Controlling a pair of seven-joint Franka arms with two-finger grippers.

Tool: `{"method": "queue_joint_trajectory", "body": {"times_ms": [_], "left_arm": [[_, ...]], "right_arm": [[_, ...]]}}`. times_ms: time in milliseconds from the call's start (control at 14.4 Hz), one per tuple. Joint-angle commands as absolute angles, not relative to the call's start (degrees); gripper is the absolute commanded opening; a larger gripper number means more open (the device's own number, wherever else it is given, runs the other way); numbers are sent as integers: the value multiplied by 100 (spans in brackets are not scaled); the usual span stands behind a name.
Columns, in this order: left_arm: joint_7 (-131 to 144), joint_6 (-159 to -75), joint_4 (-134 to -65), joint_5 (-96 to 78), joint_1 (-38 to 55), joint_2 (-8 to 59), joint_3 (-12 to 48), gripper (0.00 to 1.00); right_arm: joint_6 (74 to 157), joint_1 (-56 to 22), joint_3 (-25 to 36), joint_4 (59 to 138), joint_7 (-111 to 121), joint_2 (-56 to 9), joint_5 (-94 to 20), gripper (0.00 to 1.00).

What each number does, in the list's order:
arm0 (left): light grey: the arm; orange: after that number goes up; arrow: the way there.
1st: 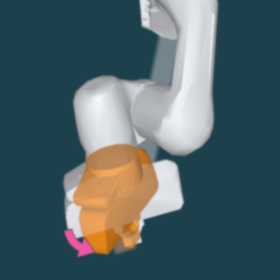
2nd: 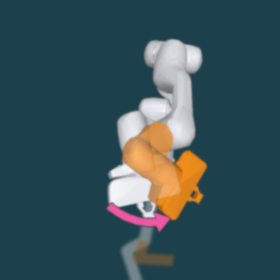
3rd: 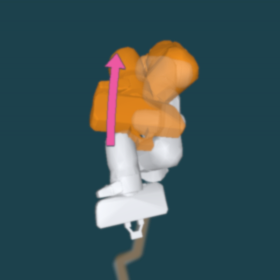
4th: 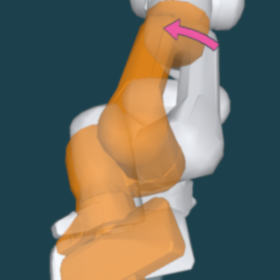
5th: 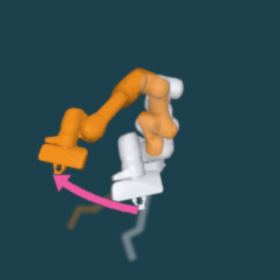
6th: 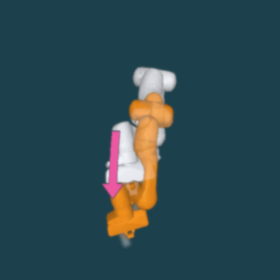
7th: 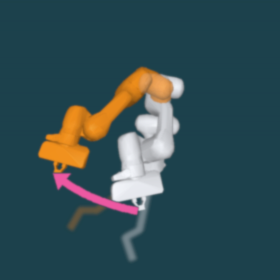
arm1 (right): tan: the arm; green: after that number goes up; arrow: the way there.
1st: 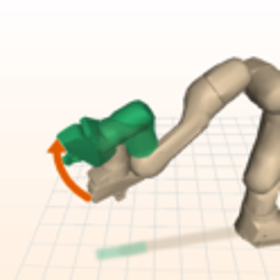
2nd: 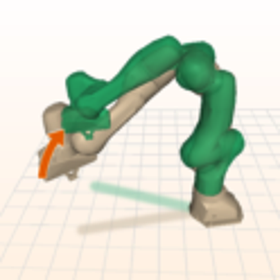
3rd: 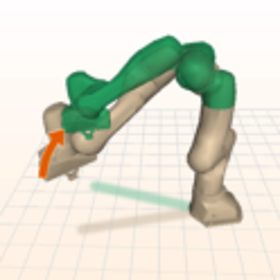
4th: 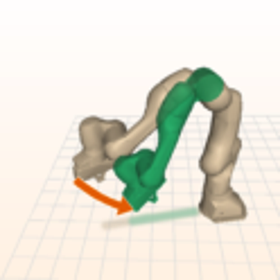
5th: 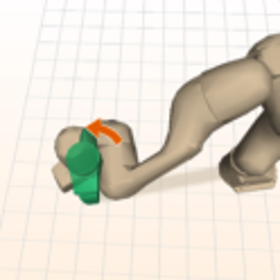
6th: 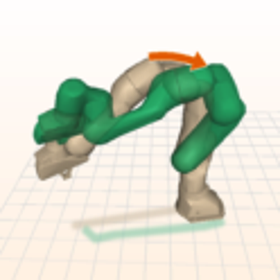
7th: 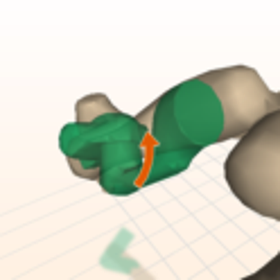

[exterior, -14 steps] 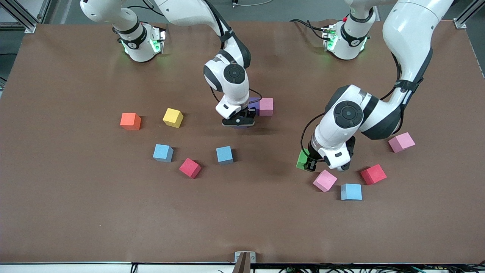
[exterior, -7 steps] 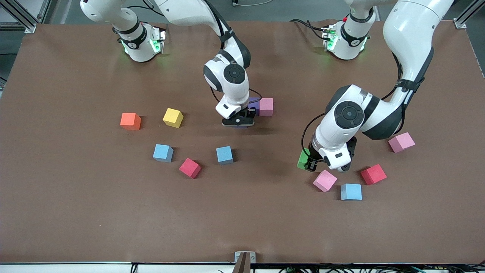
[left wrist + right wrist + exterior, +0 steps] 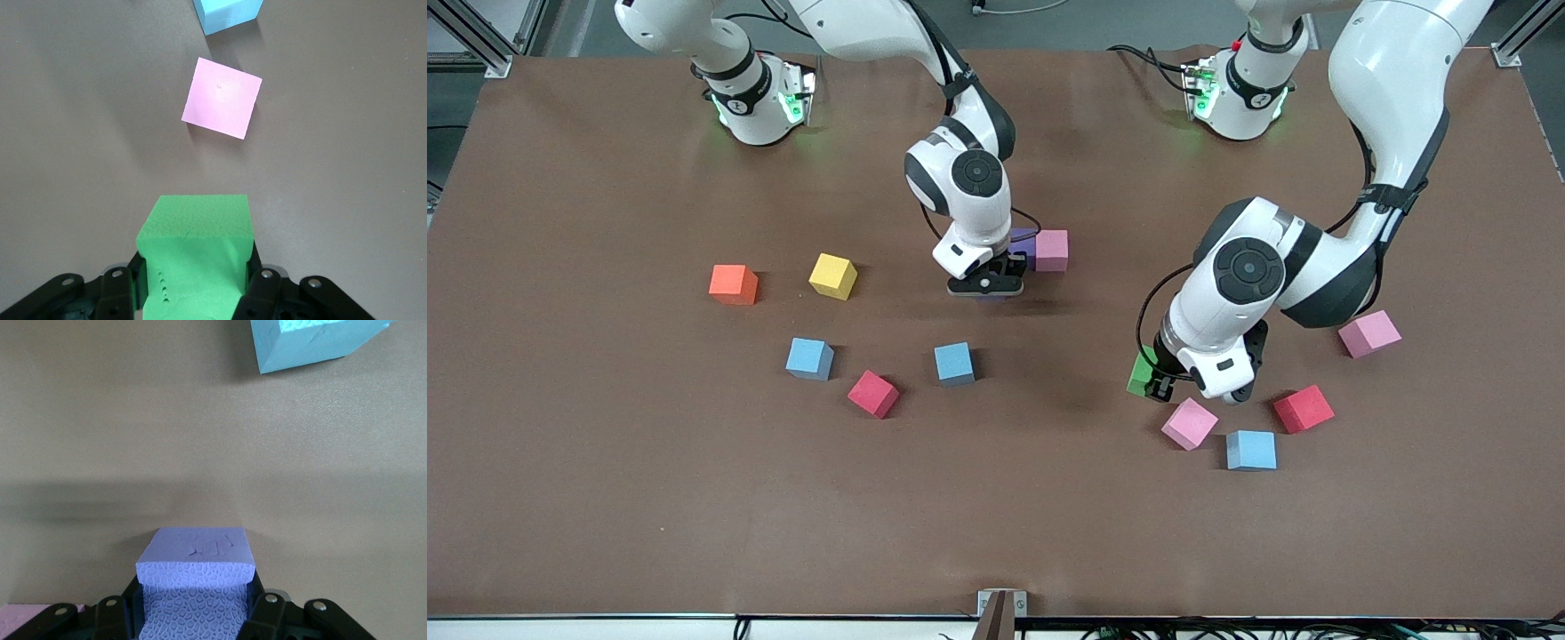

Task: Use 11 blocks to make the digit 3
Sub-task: 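Keep holding the purple and green cubes in place with both grippers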

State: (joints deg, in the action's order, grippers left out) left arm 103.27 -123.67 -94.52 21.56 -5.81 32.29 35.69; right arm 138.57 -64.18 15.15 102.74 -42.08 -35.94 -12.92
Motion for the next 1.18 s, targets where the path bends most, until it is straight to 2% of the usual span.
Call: {"method": "queue_joint_trajectory", "body": {"times_ms": [0,1109], "left_arm": [[10248,-12208,-9360,2197,-589,3217,3612,17],[10266,-12199,-9378,2197,-589,3208,3691,16]], "right_arm": [[13816,-6513,1564,10468,-4263,-3454,-1336,2],[13816,-6469,1573,10468,-4184,-3489,-1318,2]]}}
